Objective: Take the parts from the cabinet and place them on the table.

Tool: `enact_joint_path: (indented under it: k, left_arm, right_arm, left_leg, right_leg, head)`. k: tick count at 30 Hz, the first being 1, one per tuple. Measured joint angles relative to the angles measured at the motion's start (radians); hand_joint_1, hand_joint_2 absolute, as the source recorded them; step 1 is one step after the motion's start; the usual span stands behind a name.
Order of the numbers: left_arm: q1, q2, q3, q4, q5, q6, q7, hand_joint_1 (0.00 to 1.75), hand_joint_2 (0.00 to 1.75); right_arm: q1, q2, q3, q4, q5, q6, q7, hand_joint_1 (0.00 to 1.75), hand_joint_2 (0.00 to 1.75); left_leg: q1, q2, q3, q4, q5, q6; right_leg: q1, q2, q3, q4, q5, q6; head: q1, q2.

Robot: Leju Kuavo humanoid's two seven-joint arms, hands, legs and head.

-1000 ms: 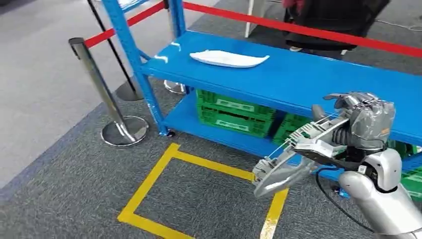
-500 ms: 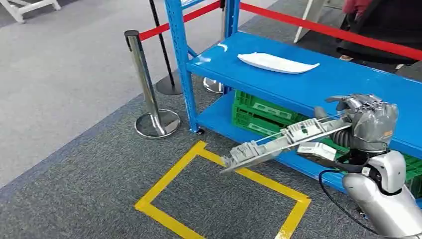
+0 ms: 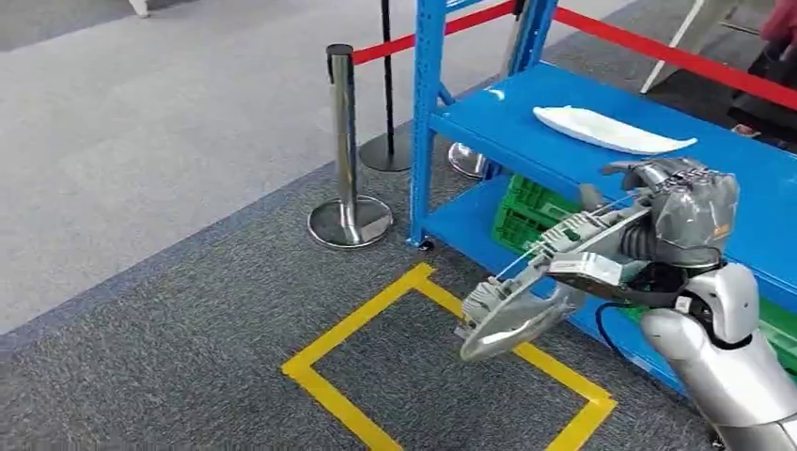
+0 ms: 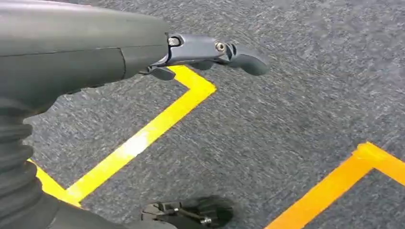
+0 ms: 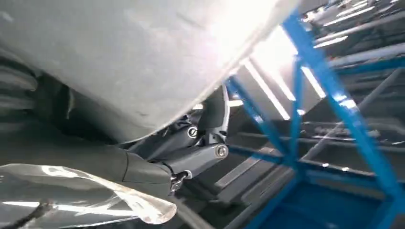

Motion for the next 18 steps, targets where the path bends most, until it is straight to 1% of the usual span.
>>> enact_joint_path:
  k: [1,2,3,4,5,6,7,8,9,10,11,12,13,14,15,16,17,18]
  left_arm:
    - [0.002,0.000,0.000,0.000,0.000,0.001,0.002,0.00,1.75]
    - [0.006,0.000,0.000,0.000,0.000,0.002,0.002,0.00,1.75]
    - [0.004,0.001,0.000,0.000,0.000,0.004,0.002,0.00,1.75]
    - [0.001,0.002,0.000,0.000,0.000,0.006,0.002,0.00,1.75]
    - [-0.003,0.002,0.000,0.000,0.000,0.006,0.002,0.00,1.75]
    - [-0.004,0.000,0.000,0.000,-0.001,0.006,0.003,0.00,1.75]
    - [-0.004,0.000,0.000,0.000,-0.001,0.006,0.003,0.00,1.75]
    - [-0.002,0.000,0.000,0.001,-0.001,0.006,0.002,0.00,1.75]
    - [-0.002,0.000,0.000,0.001,-0.001,0.006,0.003,0.00,1.75]
    - [-0.002,-0.001,0.000,0.001,-0.001,0.006,0.002,0.00,1.75]
    - [-0.003,-0.001,0.000,0.001,-0.001,0.006,0.002,0.00,1.75]
    - [-0.003,0.000,0.000,0.001,-0.001,0.006,0.003,0.00,1.75]
    - [-0.006,0.001,0.000,0.001,-0.001,0.006,0.003,0.00,1.75]
    - [-0.004,0.000,0.000,0.001,-0.001,0.006,0.003,0.00,1.75]
    - [0.000,0.000,0.000,0.001,-0.001,0.007,0.003,0.00,1.75]
    - [0.004,0.001,0.000,0.001,-0.002,0.008,0.003,0.00,1.75]
    - [0.004,0.006,0.000,0.001,-0.003,0.009,0.003,0.00,1.75]
    - [0.004,0.001,0.000,0.001,-0.003,0.010,0.003,0.00,1.75]
  right_arm:
    - [-0.005,0.000,0.004,0.001,0.000,0.002,0.001,1.75,1.75]
    - [-0.010,-0.003,0.008,0.003,0.000,0.005,0.003,1.75,1.75]
    - [-0.012,-0.004,0.011,0.004,-0.001,0.006,0.004,1.75,1.75]
    - [-0.014,-0.011,0.012,0.005,-0.001,0.007,0.004,1.75,1.75]
    - [-0.014,-0.014,0.014,0.006,-0.001,0.007,0.005,1.75,1.75]
    - [-0.013,-0.014,0.016,0.010,-0.001,0.008,0.006,1.75,1.75]
    - [-0.012,-0.014,0.019,0.013,-0.001,0.008,0.006,1.75,1.75]
    - [-0.013,-0.015,0.021,0.016,-0.001,0.009,0.006,1.75,1.75]
    - [-0.013,-0.016,0.021,0.017,-0.001,0.009,0.006,1.75,1.75]
    - [-0.014,-0.018,0.021,0.017,-0.001,0.008,0.006,1.75,1.75]
    - [-0.015,-0.019,0.021,0.017,-0.001,0.008,0.006,1.75,1.75]
    - [-0.016,-0.020,0.021,0.018,-0.001,0.008,0.006,1.75,1.75]
    - [-0.015,-0.022,0.021,0.019,-0.002,0.006,0.006,1.75,1.75]
    - [-0.013,-0.023,0.023,0.019,-0.001,0.006,0.006,1.75,1.75]
    - [-0.015,-0.023,0.025,0.021,-0.002,0.006,0.007,1.75,1.75]
    - [-0.017,-0.023,0.026,0.021,-0.002,0.006,0.007,1.75,1.75]
    - [-0.019,-0.023,0.026,0.020,-0.001,0.006,0.007,1.75,1.75]
    - [-0.017,-0.024,0.027,0.021,-0.001,0.006,0.007,1.75,1.75]
  left_leg:
    - [0.001,-0.014,0.002,-0.008,0.004,0.006]
    - [0.010,-0.025,0.011,-0.022,0.011,0.014]
    - [0.011,-0.036,0.011,-0.024,0.014,0.020]
    - [0.011,-0.049,0.010,-0.024,0.015,0.025]
    - [0.011,-0.062,0.010,-0.024,0.015,0.027]
    - [0.010,-0.076,0.010,-0.023,0.014,0.028]
    - [0.010,-0.092,0.010,-0.021,0.014,0.028]
    - [0.010,-0.106,0.010,-0.020,0.014,0.028]
    - [0.011,-0.122,0.011,-0.018,0.014,0.027]
    - [0.013,-0.137,0.011,-0.014,0.014,0.027]
    - [0.014,-0.151,0.010,-0.008,0.011,0.022]
    - [0.013,-0.163,0.004,-0.003,0.008,0.015]
    - [0.013,-0.175,-0.005,0.013,0.008,0.010]
    - [0.018,-0.186,-0.010,0.007,0.014,0.002]
    - [0.020,-0.199,-0.013,0.002,0.019,-0.006]
    - [0.020,-0.210,-0.014,0.001,0.022,-0.011]
    - [0.020,-0.204,-0.017,0.007,0.015,-0.014]
    - [0.012,-0.140,-0.026,0.034,-0.005,-0.021]
  right_leg:
    - [-0.001,-0.014,0.006,-0.004,-0.002,0.008]
    - [-0.007,0.034,-0.002,0.005,-0.018,0.014]
    - [-0.011,0.094,-0.016,0.036,-0.039,0.011]
    - [-0.010,0.121,-0.049,0.105,-0.075,0.009]
    - [-0.010,0.131,-0.087,0.184,-0.107,0.009]
    - [-0.008,0.135,-0.128,0.256,-0.130,0.011]
    - [-0.006,0.135,-0.156,0.300,-0.132,0.012]
    - [-0.006,0.135,-0.158,0.290,-0.107,0.012]
    - [-0.008,0.135,-0.139,0.236,-0.063,0.013]
    - [-0.011,0.140,-0.104,0.155,-0.014,0.014]
    - [-0.015,0.161,-0.064,0.069,0.029,0.015]
    - [-0.022,0.215,-0.045,0.036,0.011,0.018]
    - [-0.023,0.221,-0.034,0.018,0.011,0.016]
    - [-0.018,0.207,-0.034,0.022,0.012,0.013]
    - [-0.013,0.198,-0.034,0.024,0.013,0.007]
    - [-0.014,0.186,-0.033,0.021,0.016,0.001]
    - [-0.022,0.172,-0.028,0.014,0.020,-0.004]
    - [-0.020,0.160,-0.022,0.012,0.018,-0.010]
  head:
    - [0.000,0.000]
    - [0.002,0.000]
    - [-0.001,0.000]
    - [0.008,0.000]
    - [0.009,0.000]
    - [0.008,0.000]
    - [0.009,0.000]
    - [0.008,0.000]
    - [0.009,0.000]
    - [0.008,0.000]
    - [0.008,0.000]
    - [0.008,0.000]
    - [0.005,0.000]
    - [0.008,0.000]
    - [0.009,0.000]
    - [0.008,0.000]
    - [0.009,0.000]
    - [0.005,0.000]
